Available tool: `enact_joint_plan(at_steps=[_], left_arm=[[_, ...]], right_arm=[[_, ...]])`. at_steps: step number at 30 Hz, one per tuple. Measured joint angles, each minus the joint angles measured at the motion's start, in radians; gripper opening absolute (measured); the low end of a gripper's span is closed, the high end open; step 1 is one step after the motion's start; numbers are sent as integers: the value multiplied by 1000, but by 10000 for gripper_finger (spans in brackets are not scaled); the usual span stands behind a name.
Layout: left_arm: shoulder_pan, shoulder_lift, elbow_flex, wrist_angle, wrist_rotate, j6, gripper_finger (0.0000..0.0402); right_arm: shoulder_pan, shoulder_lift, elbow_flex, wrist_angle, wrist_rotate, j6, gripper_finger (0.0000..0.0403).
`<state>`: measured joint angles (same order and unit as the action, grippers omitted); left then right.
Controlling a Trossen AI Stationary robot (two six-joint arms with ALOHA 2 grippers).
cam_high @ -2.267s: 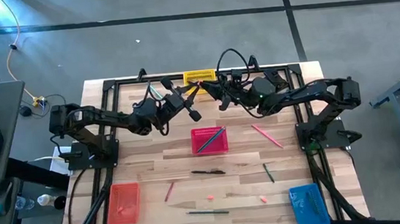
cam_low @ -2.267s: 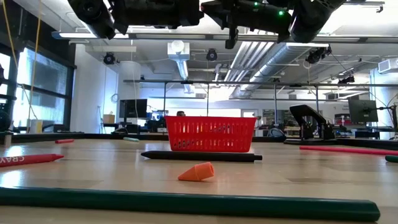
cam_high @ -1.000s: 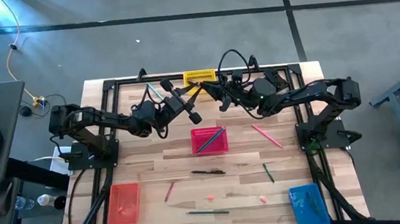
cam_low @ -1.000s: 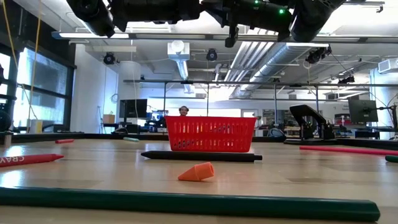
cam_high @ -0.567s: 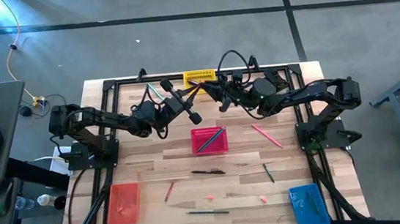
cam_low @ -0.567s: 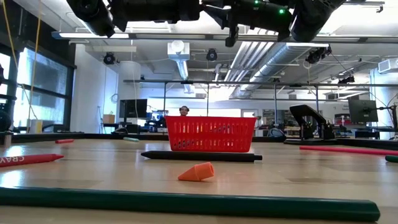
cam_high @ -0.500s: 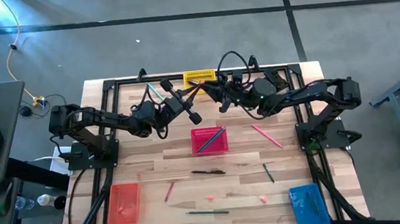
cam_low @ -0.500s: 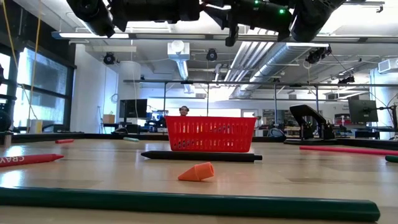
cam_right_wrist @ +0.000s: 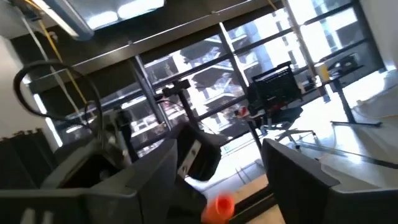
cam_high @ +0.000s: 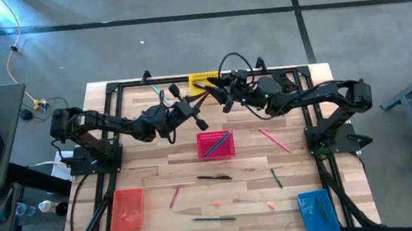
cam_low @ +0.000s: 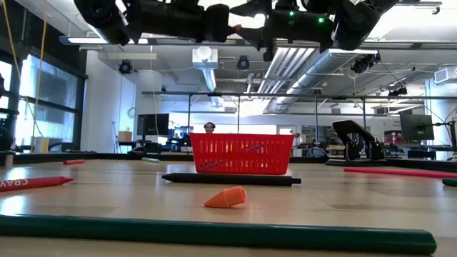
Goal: Sort crayons/erasers/pens/pencils in bins
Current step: Put the orange eraser into the orange bin
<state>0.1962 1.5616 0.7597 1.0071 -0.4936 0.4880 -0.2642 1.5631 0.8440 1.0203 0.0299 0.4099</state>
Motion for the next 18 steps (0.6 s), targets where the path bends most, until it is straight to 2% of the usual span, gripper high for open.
enact_joint_plan(at_steps=[18], left_arm=[[13,-32,-149,-26,-42,-240,0]], right_arm=[[-77,0,0,-142,1,-174,236]])
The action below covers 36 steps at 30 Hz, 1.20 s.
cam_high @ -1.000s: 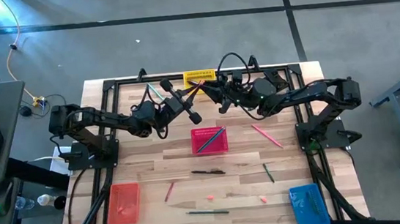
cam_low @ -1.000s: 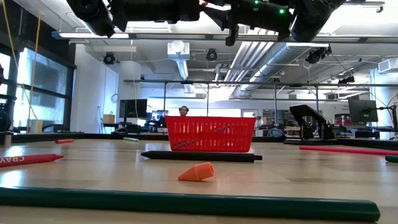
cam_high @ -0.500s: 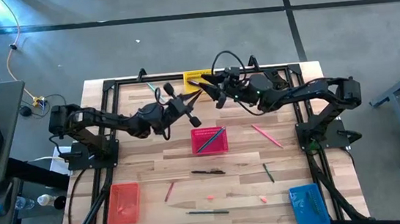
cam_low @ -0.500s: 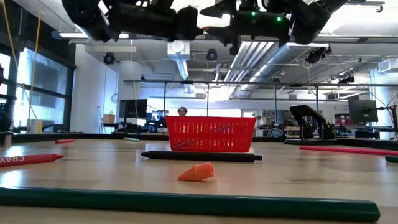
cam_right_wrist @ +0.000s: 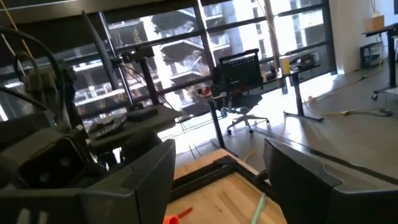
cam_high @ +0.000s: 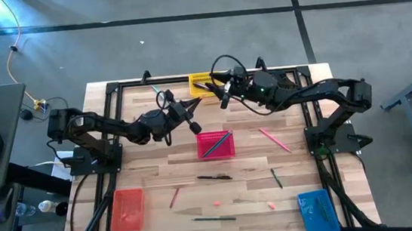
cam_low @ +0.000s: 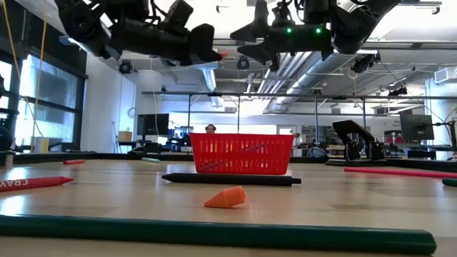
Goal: Sort crayons/erasers/pens/pencils in bins
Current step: Put the orange eraser into the orange bin
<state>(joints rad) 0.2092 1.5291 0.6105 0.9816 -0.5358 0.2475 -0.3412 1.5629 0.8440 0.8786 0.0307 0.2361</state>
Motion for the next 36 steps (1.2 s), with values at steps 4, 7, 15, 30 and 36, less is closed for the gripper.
enact_joint_plan(at_steps=[4,7,15,30,36], left_arm=[[0,-7,-28,-6,3,-54,0],[0,-7,-50,-21,9,-99,0],[-17,-115,-69,-226,-9,-152,0],[-150,-526,5,-1114,98,-564,0],[-242,-535,166,-1629,262,-890,0]], right_arm=[[0,-25,0,-39,0,-61,236],[0,-68,0,-129,0,-129,236],[-2,-169,-42,-341,17,-318,133],[-92,-164,-323,31,-76,-241,16],[-118,-166,-325,25,-76,-249,5]])
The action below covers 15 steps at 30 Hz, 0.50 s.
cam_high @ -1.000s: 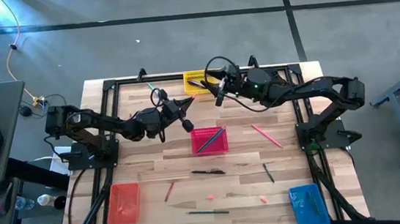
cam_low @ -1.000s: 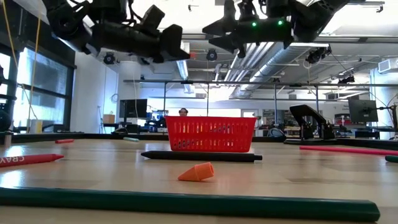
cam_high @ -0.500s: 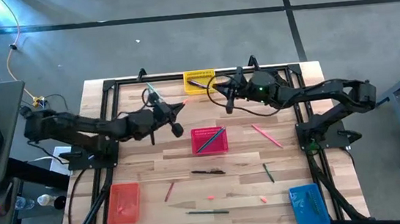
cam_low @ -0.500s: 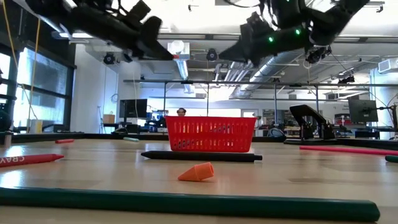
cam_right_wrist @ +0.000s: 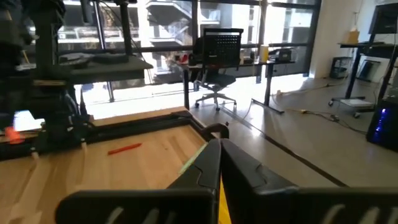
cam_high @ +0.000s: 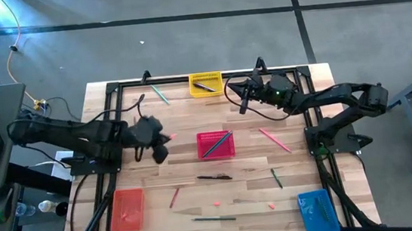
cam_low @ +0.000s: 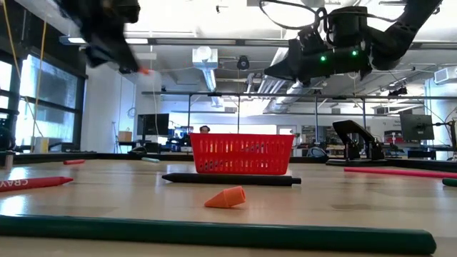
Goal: Sort crayons/erasers/pens/pencils in bins
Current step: Put the orange eraser into the orange bin
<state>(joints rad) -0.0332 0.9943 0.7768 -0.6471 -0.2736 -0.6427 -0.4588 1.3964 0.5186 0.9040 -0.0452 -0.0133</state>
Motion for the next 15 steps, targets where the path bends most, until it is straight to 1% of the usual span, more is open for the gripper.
enact_joint_plan(at_steps=[4,8,11,15], left_arm=[[-103,14,41,-208,141,-242,0],[-255,18,41,-295,316,-460,0],[-383,28,41,-297,407,-624,0],[-536,44,40,-300,468,-805,0]], right_arm=[[-1,0,0,-7,0,-22,3],[-1,0,0,-12,0,-38,2],[-1,0,0,-29,0,-44,1],[-1,0,0,-31,0,-66,1]])
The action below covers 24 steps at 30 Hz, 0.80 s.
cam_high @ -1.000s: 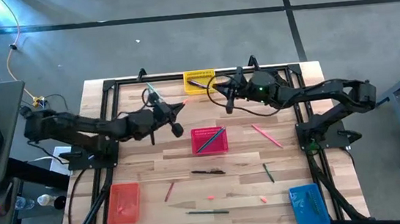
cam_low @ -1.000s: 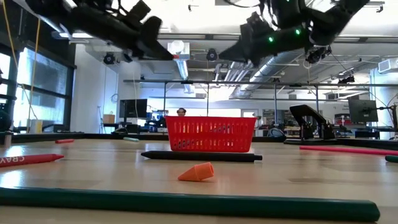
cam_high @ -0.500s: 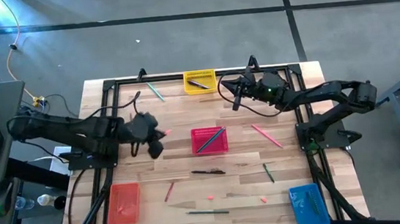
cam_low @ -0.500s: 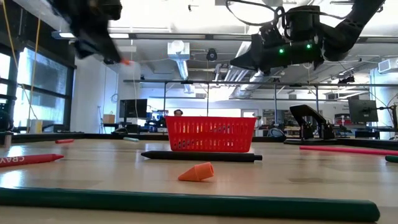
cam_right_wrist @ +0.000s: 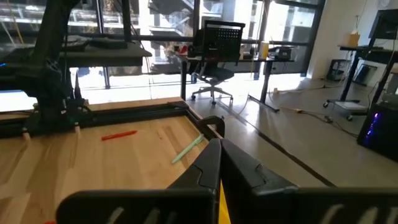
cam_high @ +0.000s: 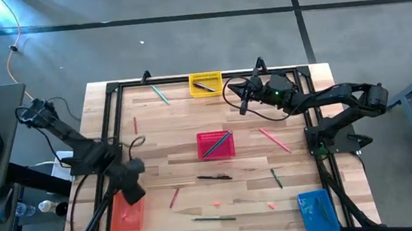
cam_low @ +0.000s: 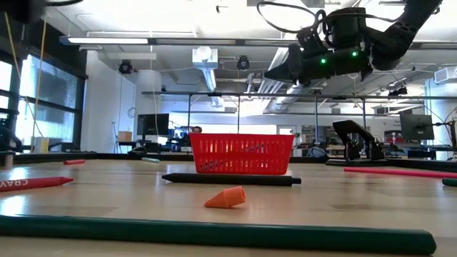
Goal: Sort crayons/erasers/pens/pencils in bins
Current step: Put the orange eraser into the orange bin
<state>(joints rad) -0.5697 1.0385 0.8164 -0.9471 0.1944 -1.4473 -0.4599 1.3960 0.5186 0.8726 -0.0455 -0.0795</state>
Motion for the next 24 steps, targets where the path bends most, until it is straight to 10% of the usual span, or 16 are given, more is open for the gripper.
enact_joint_plan(at_steps=[24], left_arm=[[-262,91,-233,242,6,-278,20]], right_arm=[[0,0,0,-9,0,-11,0]])
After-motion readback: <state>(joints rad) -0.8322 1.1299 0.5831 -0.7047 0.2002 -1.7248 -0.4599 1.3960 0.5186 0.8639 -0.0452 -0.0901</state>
